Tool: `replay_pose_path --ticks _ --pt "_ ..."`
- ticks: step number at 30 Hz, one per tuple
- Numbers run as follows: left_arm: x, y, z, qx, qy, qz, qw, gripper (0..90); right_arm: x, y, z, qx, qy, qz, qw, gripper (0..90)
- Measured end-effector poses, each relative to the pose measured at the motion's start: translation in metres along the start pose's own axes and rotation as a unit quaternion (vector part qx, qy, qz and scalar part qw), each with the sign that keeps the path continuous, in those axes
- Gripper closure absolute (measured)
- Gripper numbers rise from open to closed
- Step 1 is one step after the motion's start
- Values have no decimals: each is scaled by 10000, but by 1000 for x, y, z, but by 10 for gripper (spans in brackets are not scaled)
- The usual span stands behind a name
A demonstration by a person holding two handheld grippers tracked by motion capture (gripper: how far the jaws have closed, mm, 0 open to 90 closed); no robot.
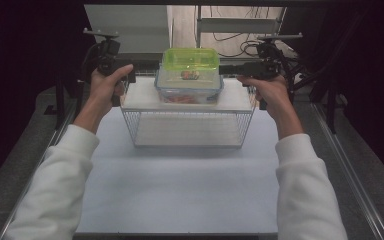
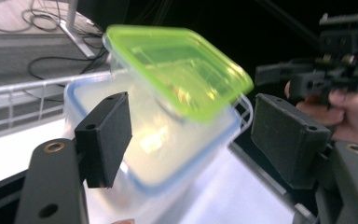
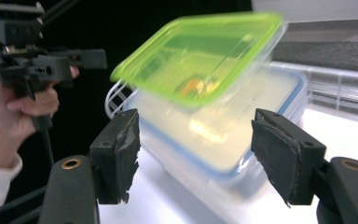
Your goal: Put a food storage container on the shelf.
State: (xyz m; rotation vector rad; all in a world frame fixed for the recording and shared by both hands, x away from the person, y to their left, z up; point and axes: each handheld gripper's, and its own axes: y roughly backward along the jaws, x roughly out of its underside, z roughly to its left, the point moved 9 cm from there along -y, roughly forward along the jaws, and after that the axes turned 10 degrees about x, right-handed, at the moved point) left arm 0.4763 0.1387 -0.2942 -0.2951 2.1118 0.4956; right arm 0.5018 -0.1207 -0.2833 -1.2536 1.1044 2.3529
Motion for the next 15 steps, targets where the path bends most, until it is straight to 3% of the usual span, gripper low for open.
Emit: replay_pose_path --ticks 5,7,15 --pt "35 22 -23 -114 -340 335 9988 268 32 18 17 -22 421 210 9989 314" --pt "54 29 -32 -210 -502 510 9972 267 45 23 22 25 575 292 9979 314" --pt "126 43 -49 -255 -724 872 9932 254 108 40 34 204 1058 554 9926 314"
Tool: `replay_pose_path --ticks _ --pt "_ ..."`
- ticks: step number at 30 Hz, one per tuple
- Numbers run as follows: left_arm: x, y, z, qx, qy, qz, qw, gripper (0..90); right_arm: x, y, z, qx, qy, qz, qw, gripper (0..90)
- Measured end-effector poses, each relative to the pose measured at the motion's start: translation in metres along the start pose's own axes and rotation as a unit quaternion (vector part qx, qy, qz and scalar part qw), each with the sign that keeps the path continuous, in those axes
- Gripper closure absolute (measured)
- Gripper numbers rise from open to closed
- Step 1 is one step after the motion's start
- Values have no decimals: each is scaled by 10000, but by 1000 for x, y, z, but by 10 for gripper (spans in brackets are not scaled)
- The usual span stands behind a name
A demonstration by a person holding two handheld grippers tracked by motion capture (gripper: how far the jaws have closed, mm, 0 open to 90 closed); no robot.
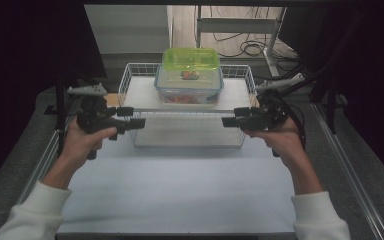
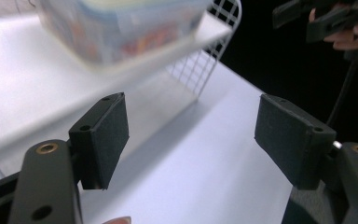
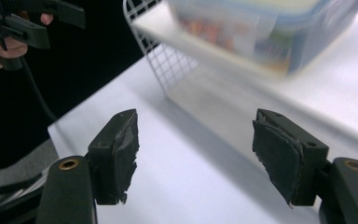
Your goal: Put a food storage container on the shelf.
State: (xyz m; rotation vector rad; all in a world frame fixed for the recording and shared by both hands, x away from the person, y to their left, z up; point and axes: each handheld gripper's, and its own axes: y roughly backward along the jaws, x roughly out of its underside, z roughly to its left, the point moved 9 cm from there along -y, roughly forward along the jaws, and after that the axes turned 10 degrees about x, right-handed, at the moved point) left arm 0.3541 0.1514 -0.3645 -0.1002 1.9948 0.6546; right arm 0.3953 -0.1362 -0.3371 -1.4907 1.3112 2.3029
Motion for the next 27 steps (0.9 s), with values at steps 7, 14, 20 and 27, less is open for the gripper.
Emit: replay_pose_path --ticks 7,14,20,27 --pt "59 -4 -6 -110 35 212 9997 249 64 -6 4 -39 56 259 9996 314" --pt "106 -17 -7 -294 65 523 9982 246 112 -21 -7 91 -24 645 9979 314" --pt "130 -30 0 -249 260 691 9970 247 146 -35 -10 -39 -199 855 9961 314" --pt "128 -30 5 -313 276 584 9974 247 147 -36 -13 35 -193 849 9962 308"
